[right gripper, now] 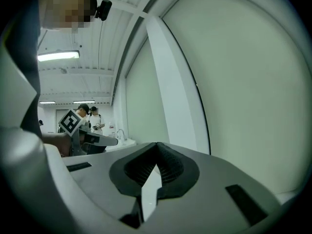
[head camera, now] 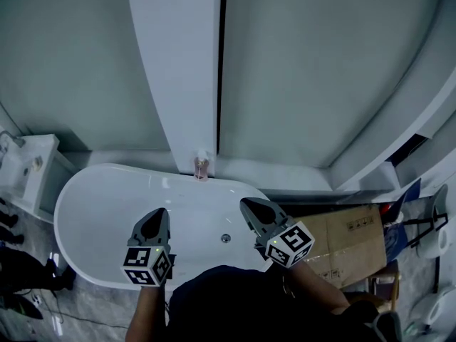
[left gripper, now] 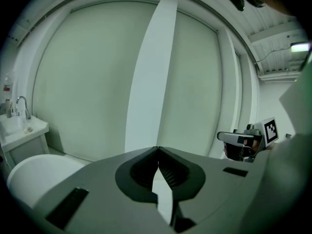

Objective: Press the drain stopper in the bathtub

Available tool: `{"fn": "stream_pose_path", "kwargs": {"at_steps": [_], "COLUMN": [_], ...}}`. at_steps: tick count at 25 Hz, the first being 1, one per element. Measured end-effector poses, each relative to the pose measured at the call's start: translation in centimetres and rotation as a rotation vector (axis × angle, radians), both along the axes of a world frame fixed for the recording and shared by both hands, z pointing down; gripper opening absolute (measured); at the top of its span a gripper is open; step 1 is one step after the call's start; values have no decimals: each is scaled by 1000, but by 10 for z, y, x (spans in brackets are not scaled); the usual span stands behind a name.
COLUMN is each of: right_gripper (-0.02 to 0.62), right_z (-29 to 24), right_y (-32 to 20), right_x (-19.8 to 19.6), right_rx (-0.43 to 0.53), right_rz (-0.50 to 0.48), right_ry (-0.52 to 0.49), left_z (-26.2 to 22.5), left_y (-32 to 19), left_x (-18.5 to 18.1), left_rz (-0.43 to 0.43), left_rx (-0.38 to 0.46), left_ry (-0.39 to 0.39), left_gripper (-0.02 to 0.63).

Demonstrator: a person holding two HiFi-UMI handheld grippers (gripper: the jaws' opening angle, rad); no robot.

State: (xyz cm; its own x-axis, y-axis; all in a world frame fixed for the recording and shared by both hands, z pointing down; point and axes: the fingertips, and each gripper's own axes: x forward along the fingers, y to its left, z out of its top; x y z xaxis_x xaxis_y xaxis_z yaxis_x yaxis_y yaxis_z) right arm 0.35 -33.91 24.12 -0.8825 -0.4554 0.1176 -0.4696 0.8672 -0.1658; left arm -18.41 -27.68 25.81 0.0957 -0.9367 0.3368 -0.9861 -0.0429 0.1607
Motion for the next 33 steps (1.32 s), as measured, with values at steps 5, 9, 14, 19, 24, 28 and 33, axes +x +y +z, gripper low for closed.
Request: {"fn": "stream_pose_path", "kwargs": {"at_steps": [5,9,14,19,24,28,33], "right_gripper": [12,12,12,12,12,12,12], "right_z": [-30,-56,-77,-81,-74,-65,-53], "right_y": [-16,-29,-39,-27,-4,11,27], "right_x": [-5,-13,-29,-41,-33,-23,-9], "right_rx": [71,120,157,161,145,129,99], "right_rz": [20,42,67,68,89,112,129], "right_ry": [-32,-76,-106,-95,-73,-67,-58], "left_z": [-44,-71,-84,-83,-69,-58,-47], "left_y": [-17,-31,-47,-45,-28,-13,2], "left_x": [-19,-34,-45,-37,-28,-25,-15], "left_rz": [-29,-38,-37,-1,20,33,52], "left_rx": [103,168,186,180,150,126,101], "left_ry": [-38,-76,-98,-100,-78,-64,-59], "left_gripper": [12,12,12,12,12,12,12]}}
